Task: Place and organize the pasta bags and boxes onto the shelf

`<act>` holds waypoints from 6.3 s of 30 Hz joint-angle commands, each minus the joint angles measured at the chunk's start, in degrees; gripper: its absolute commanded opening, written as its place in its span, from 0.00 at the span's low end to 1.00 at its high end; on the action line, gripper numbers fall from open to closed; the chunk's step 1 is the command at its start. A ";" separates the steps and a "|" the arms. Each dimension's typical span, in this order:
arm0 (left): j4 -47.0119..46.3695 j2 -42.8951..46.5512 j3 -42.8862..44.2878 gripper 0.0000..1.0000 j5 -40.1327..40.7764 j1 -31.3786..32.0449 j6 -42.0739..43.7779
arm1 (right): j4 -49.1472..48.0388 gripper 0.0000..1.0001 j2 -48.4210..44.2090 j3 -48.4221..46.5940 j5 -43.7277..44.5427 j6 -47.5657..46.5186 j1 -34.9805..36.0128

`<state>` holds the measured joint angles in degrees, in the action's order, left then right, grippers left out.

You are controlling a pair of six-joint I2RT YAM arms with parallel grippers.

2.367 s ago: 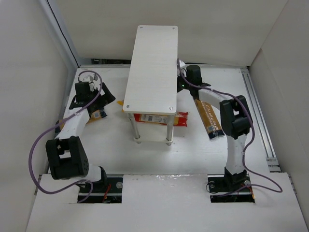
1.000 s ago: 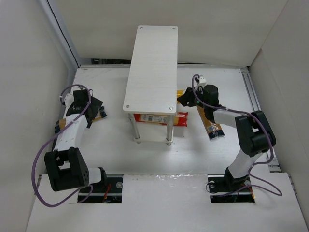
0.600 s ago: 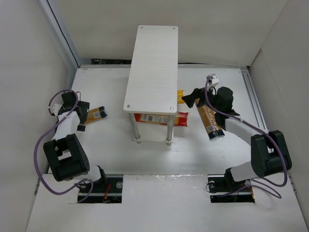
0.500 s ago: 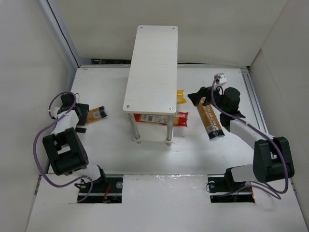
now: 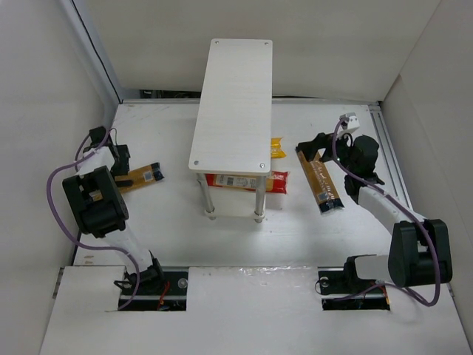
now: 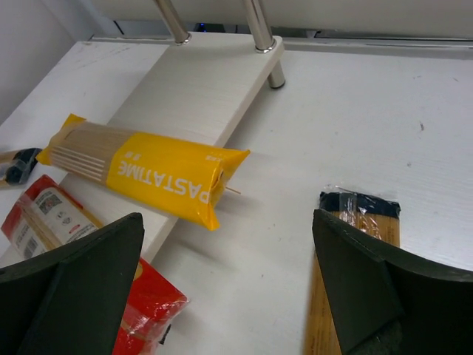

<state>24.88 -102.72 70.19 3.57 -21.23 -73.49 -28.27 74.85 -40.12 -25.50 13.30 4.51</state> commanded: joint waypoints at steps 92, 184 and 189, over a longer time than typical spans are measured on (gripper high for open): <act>-3.70 11.40 57.86 0.00 -29.87 38.35 107.92 | 9.81 1.00 -19.91 3.64 1.93 -13.30 -3.45; 9.75 12.72 34.74 0.00 24.11 52.61 47.12 | 6.65 1.00 -22.20 11.91 3.17 -5.74 -5.66; 7.28 5.27 40.44 0.00 24.73 50.59 50.99 | 7.87 1.00 -22.20 11.91 3.70 -7.14 -5.66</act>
<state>30.22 -92.73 108.05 26.28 30.65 -25.21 -18.44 53.58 -28.27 -22.68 7.25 -0.78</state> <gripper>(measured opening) 0.003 0.998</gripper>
